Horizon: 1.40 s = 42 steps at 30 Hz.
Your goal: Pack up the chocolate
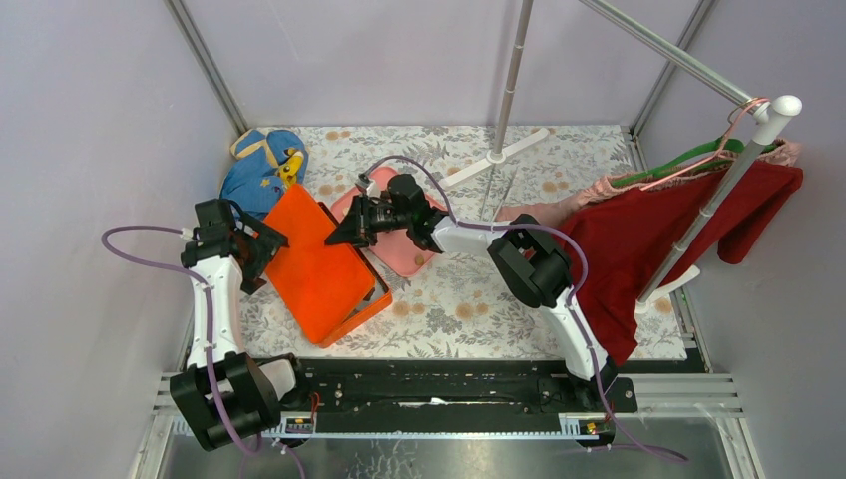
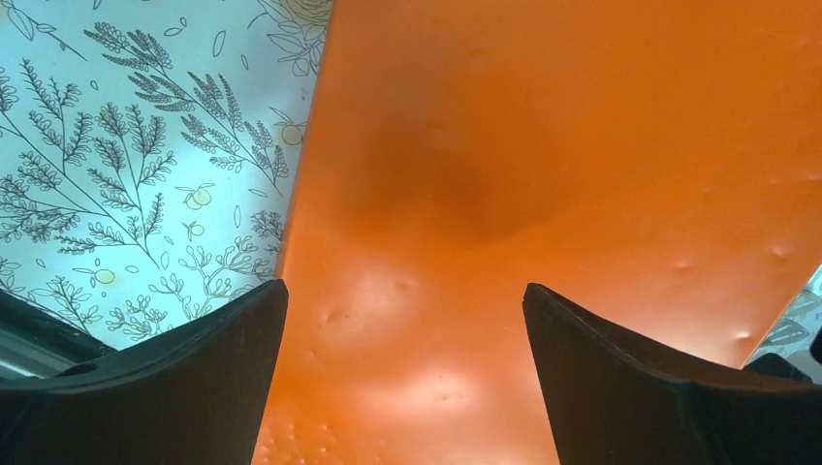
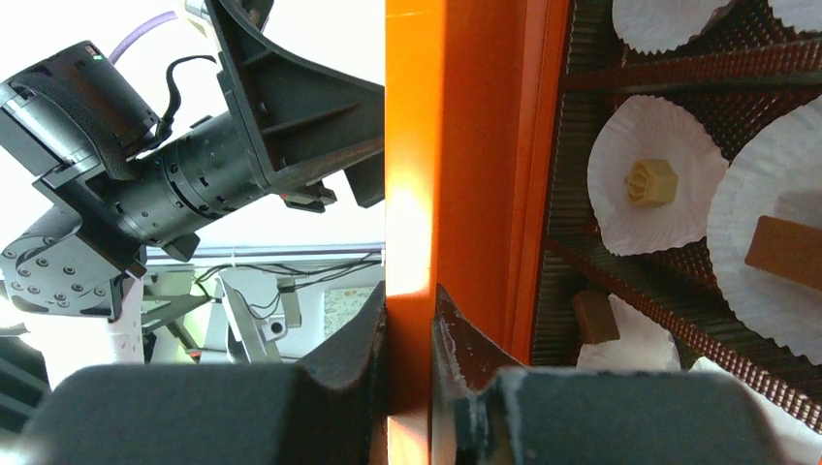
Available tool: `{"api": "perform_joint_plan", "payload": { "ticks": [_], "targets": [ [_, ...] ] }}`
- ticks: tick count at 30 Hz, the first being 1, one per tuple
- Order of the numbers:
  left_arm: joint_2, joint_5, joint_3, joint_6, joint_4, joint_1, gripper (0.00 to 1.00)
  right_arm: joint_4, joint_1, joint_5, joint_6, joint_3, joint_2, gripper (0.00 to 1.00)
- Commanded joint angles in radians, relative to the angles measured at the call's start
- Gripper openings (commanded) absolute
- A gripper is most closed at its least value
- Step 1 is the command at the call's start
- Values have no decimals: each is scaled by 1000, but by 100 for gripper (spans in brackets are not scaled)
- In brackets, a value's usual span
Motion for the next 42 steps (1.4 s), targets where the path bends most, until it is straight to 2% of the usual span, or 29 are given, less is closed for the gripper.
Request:
{"api": "perform_joint_plan", "payload": {
  "ticks": [1,12,14,17,21,24,27,30,37,42],
  "targets": [
    [-6,28,-7,23,38,10,99,8,-17,28,-11,58,3,0],
    [-11,56,-89,14,93,9,99,-30,-24,58,-23,15,-13,0],
    [-9,58,-107,10,117,9,99,-36,-26,63,-24,12,-21,3],
    [9,60,-122,10,128,8,99,-76,-28,77,-50,12,-37,13],
    [24,60,-123,14,131,8,99,-120,-28,100,-84,-6,-66,33],
    [26,63,-117,15,133,8,99,-169,-30,131,-121,-22,-101,45],
    [29,71,-112,17,135,8,99,-264,-32,166,-184,-17,-146,55],
    [31,71,-113,18,135,8,99,-390,-31,218,-267,14,-188,71],
    [33,85,-112,18,141,8,99,-558,-32,354,-400,26,-250,84],
    [34,95,-100,20,142,8,99,-770,-31,460,-535,110,-236,89]
  ]
}}
